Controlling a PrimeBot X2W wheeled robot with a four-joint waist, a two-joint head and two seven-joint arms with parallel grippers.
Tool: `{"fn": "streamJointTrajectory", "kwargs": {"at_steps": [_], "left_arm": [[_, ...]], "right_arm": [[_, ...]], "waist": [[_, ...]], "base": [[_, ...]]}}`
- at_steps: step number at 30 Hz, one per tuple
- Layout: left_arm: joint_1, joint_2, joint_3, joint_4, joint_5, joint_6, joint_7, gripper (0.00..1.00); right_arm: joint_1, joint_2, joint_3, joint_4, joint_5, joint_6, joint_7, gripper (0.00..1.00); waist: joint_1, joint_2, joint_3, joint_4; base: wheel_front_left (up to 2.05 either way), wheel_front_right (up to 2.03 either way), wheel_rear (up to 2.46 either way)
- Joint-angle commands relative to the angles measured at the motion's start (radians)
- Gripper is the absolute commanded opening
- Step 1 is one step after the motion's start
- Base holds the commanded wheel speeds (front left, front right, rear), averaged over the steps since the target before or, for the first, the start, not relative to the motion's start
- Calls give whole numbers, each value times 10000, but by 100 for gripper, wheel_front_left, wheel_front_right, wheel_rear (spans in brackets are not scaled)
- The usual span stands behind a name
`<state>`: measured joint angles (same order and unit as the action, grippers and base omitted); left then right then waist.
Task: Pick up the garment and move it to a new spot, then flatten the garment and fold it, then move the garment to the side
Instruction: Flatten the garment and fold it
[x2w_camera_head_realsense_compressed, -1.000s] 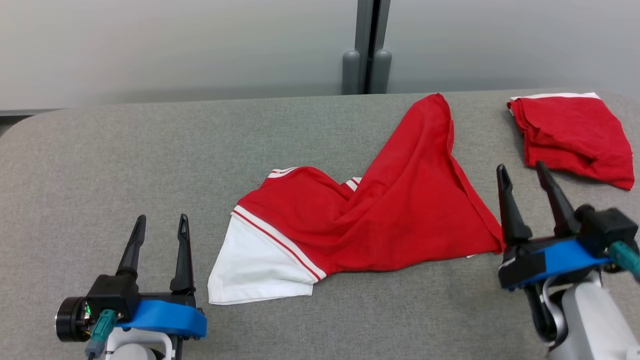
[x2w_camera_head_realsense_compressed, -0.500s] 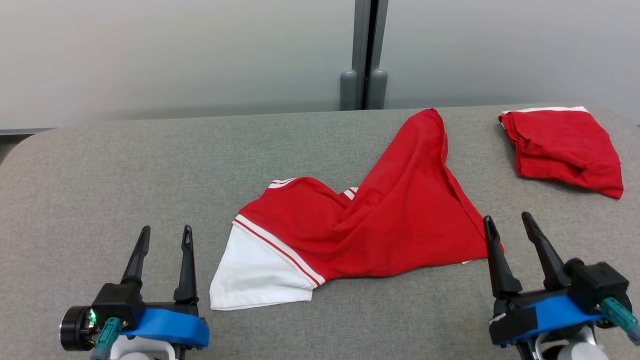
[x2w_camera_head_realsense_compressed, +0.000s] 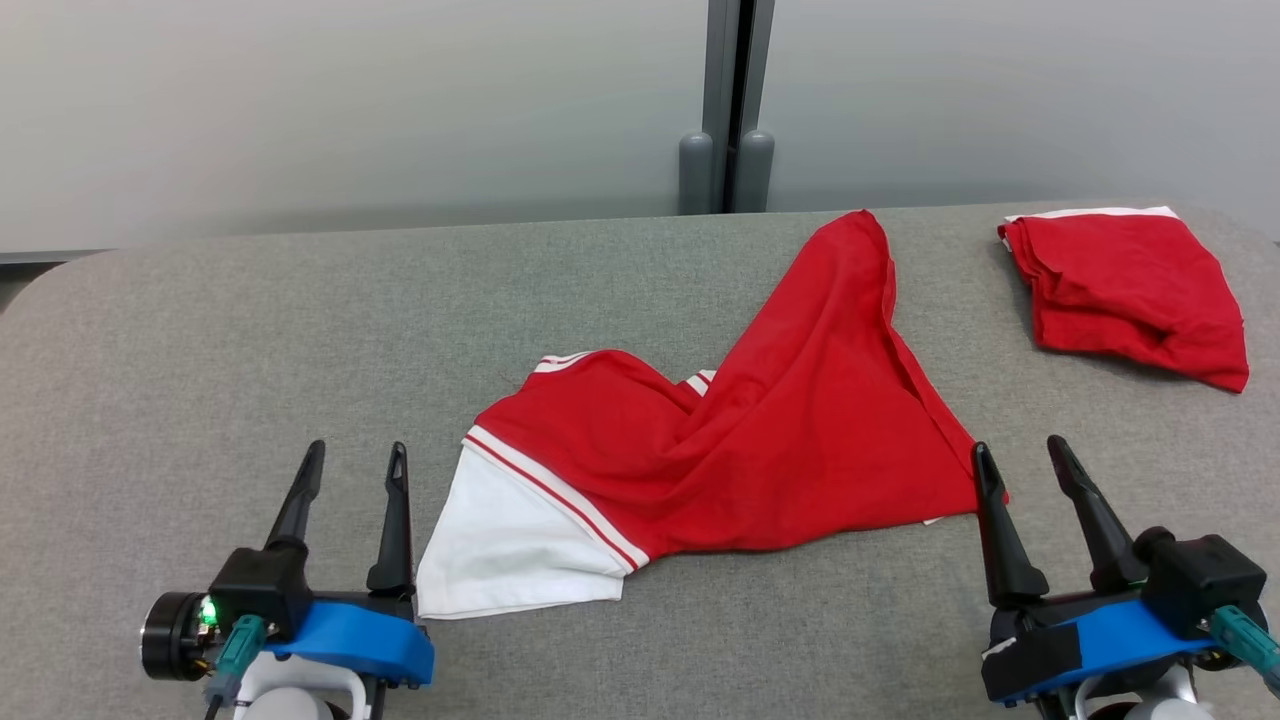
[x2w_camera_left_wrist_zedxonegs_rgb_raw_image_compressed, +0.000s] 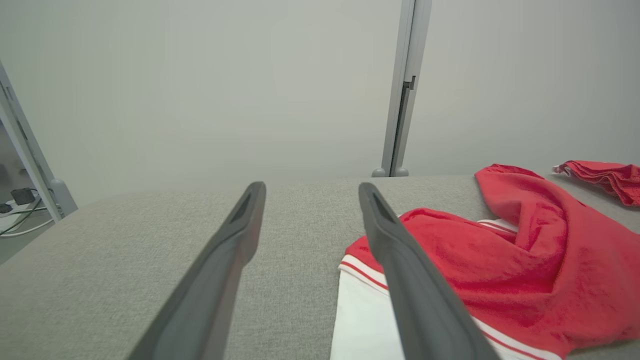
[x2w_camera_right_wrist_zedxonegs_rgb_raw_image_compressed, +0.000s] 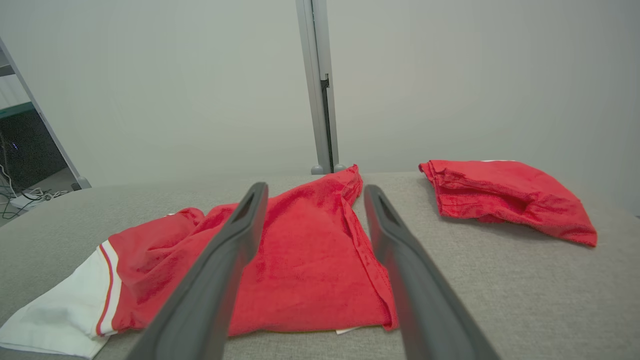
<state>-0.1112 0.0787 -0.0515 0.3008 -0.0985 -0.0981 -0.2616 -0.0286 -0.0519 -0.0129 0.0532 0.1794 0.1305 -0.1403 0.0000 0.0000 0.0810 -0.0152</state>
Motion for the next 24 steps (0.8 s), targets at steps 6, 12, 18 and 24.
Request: {"fn": "streamJointTrajectory", "kwargs": {"at_steps": [6,12,18,24], "left_arm": [[-590,218,-375,851,-75,-141,463,100],[-731,372,-608,1568,-172,-216,779,100],[-773,436,-853,2615,-309,-243,1104,100],[-844,454,-1035,3619,-428,-262,1039,100]], "right_arm": [[-82,16,166,216,136,6,-18,100],[-188,15,181,390,161,6,-94,100],[-362,15,174,611,174,6,-209,100],[-471,14,190,788,196,6,-295,100]], "waist": [[0,0,122,-74],[0,0,255,-198],[0,0,440,-311],[0,0,545,-377]], "base": [[0,0,0],[0,0,0],[0,0,0],[0,0,0]]}}
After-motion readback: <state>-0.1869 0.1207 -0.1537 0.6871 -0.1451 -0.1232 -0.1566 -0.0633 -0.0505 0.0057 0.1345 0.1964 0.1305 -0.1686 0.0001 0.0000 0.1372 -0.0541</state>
